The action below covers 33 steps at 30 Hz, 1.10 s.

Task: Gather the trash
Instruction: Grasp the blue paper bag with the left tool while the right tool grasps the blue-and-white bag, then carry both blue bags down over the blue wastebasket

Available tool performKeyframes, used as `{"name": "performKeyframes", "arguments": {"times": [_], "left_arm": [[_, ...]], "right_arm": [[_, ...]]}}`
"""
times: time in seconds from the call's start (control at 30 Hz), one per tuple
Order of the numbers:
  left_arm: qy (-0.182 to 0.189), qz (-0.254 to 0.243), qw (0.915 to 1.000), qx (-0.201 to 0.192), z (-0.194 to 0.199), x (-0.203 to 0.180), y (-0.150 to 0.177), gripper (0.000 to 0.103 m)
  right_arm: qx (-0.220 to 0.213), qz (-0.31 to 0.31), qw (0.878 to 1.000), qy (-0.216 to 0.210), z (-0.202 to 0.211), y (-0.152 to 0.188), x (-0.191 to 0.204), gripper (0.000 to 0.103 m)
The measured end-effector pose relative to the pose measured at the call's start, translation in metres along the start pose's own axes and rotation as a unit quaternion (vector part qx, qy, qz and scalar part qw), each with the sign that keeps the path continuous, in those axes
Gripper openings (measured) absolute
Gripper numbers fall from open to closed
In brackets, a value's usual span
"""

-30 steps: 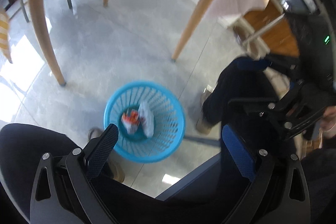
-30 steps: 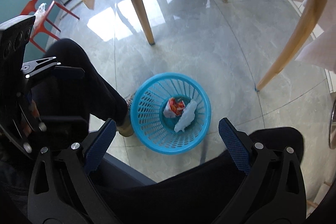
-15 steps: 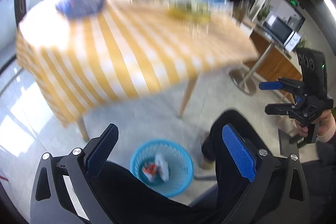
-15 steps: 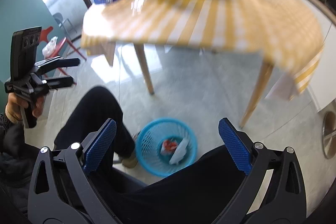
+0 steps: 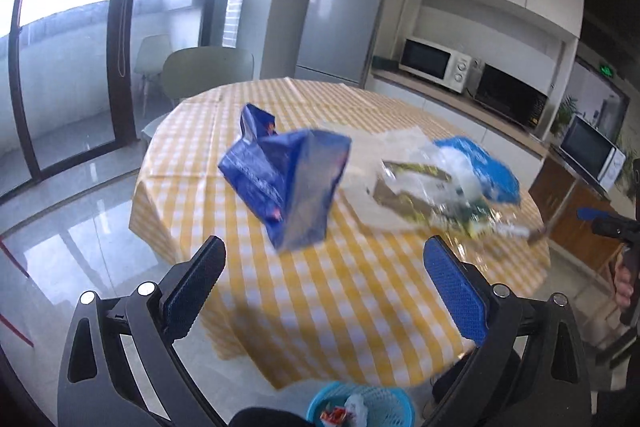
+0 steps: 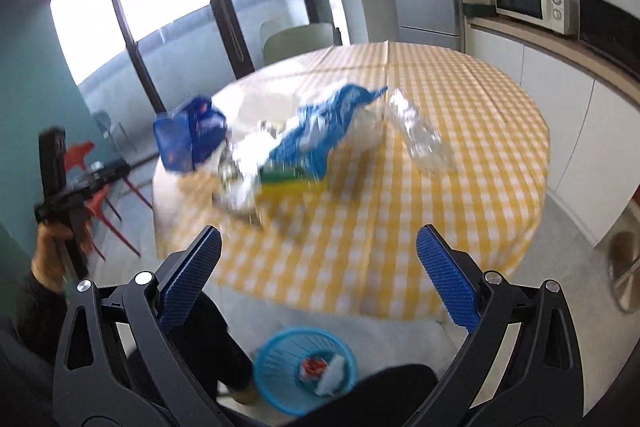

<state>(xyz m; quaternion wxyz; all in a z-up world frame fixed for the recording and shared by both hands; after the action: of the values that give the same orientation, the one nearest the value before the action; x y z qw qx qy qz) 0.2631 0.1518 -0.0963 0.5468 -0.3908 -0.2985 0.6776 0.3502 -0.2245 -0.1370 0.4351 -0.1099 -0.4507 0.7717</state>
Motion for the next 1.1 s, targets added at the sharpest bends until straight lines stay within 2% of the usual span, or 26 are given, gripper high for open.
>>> {"name": "performKeyframes", "arguments": {"times": [0.07,0.23,0.33,0.43,0.5,0.53,0.57,0.6,0.63,0.67,0.73,0.77,0.87,1.03,1.1], "left_arm": [[-0.017,0.009,0.9998,0.001,-0.011,0.005,-0.010,0.097],[-0.043,0.034,0.9984,0.013,-0.037,0.015,-0.023,0.097],[-0.049,0.052,0.9971,0.026,-0.052,0.023,-0.027,0.097],[-0.052,0.074,0.9952,0.039,-0.064,0.031,-0.028,0.094],[-0.055,0.073,0.9949,0.041,-0.068,0.033,-0.027,0.085],[-0.057,0.073,0.9946,0.046,-0.070,0.033,-0.026,0.072],[-0.054,0.072,0.9947,0.050,-0.071,0.033,-0.024,0.046],[-0.060,0.069,0.9945,0.050,-0.071,0.032,-0.023,0.030],[-0.067,0.062,0.9946,0.050,-0.070,0.031,-0.022,0.010],[-0.069,0.050,0.9954,0.043,-0.067,0.027,-0.020,0.005],[-0.053,0.046,0.9973,0.021,-0.057,0.024,-0.018,0.004],[-0.043,0.044,0.9980,0.018,-0.055,0.023,-0.017,0.004],[-0.049,0.029,0.9983,0.007,-0.047,0.017,-0.015,0.003],[-0.030,0.015,0.9984,-0.046,-0.016,0.010,-0.013,0.003],[-0.037,0.003,0.9982,-0.048,-0.007,0.006,-0.013,0.003]], "right_arm": [[-0.009,-0.012,1.000,-0.016,-0.015,-0.015,-0.002,0.094],[0.026,-0.025,0.999,0.012,-0.074,-0.044,-0.004,0.094],[0.042,-0.038,0.998,0.005,-0.102,-0.050,-0.004,0.092],[0.054,-0.064,0.996,-0.009,-0.118,-0.053,-0.007,0.073],[0.064,-0.070,0.995,0.002,-0.125,-0.051,-0.008,0.065],[0.066,-0.069,0.995,-0.001,-0.127,-0.050,-0.008,0.056],[0.069,-0.067,0.995,-0.006,-0.129,-0.048,-0.008,0.045],[0.074,-0.066,0.995,-0.009,-0.130,-0.045,-0.009,0.039],[0.076,-0.063,0.995,-0.009,-0.130,-0.043,-0.009,0.025],[0.074,-0.061,0.995,-0.008,-0.128,-0.040,-0.008,0.018],[0.066,-0.050,0.997,-0.011,-0.122,-0.036,-0.007,0.011],[0.063,-0.047,0.997,-0.013,-0.119,-0.033,-0.006,0.011],[0.053,-0.051,0.997,-0.012,-0.109,-0.030,-0.009,0.010],[0.013,-0.038,0.999,-0.003,-0.081,-0.029,-0.009,0.010],[0.008,-0.034,0.999,0.006,-0.074,-0.028,-0.010,0.009]]}}
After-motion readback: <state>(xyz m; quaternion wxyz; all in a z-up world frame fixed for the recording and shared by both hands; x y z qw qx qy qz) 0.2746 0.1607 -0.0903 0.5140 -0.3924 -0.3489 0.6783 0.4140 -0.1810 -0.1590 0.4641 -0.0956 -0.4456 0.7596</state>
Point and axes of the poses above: each gripper's, at about its wrist camera, not at the fingertips, and z roughly against the way its jaws point, x to its left, y to its underside, the point moved 1 cm from there along -z, roughly the way its jaws point, and after that the axes turned 1 degree about z, right-handed, at the moved point
